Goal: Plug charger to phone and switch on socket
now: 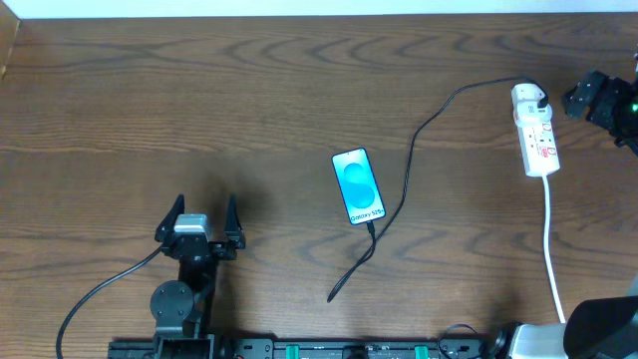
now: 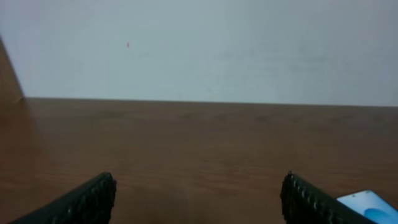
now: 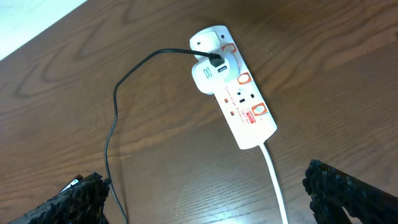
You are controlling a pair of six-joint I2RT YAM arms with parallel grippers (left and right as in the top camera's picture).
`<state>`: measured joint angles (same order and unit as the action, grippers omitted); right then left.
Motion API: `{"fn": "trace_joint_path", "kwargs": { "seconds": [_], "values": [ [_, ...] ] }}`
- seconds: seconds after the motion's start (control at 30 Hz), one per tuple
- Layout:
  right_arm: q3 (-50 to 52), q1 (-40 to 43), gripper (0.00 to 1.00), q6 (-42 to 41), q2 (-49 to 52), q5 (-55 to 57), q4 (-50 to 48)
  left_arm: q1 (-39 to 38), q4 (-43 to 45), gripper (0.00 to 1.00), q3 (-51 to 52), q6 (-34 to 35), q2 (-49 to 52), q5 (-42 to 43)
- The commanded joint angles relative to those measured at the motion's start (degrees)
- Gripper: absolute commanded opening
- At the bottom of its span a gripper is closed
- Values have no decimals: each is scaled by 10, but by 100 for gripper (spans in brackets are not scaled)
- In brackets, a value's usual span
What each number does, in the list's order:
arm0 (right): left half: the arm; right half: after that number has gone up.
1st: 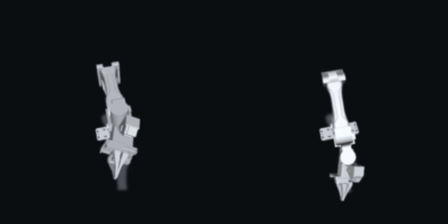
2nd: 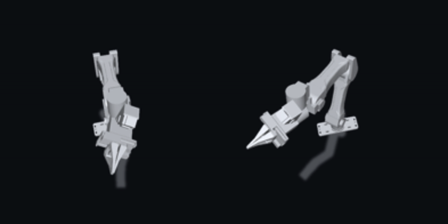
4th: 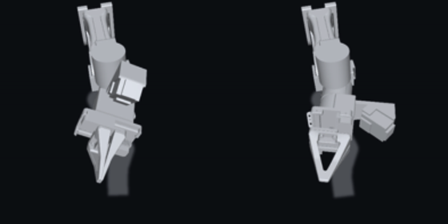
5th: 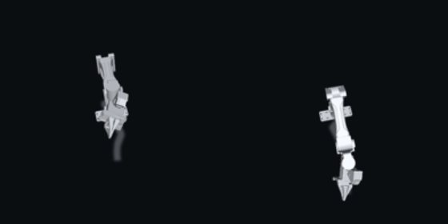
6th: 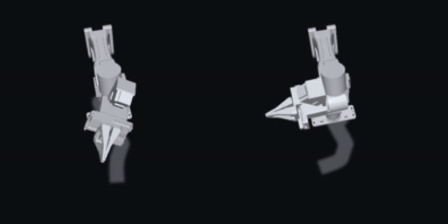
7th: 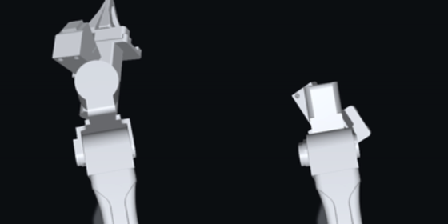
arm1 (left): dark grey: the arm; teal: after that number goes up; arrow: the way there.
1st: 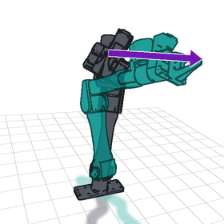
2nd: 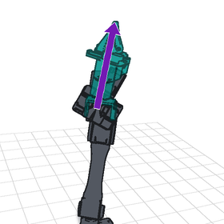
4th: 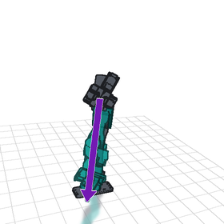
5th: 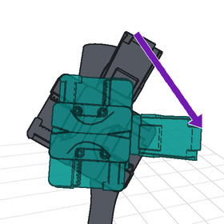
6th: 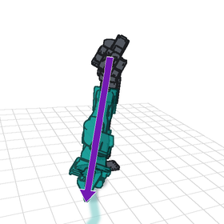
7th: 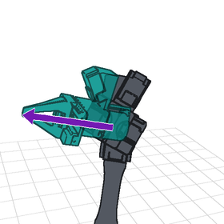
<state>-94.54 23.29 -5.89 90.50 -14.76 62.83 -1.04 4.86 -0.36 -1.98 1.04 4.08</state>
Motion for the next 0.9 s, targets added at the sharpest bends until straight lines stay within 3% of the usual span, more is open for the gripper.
{"fn": "trace_joint_path", "kwargs": {
  "seconds": [0.0, 0.1, 0.87],
  "values": [
    [-5, 3, 99, -5, -3, -4, 0, 15, -41, 85, 1, -6, -10, -9],
    [-5, 3, 99, -5, -3, -4, 0, 20, -91, 85, 1, -5, -10, -13],
    [-5, 3, 99, -5, -3, -4, 0, 20, -94, 85, 1, 27, -10, -42]
  ]
}}
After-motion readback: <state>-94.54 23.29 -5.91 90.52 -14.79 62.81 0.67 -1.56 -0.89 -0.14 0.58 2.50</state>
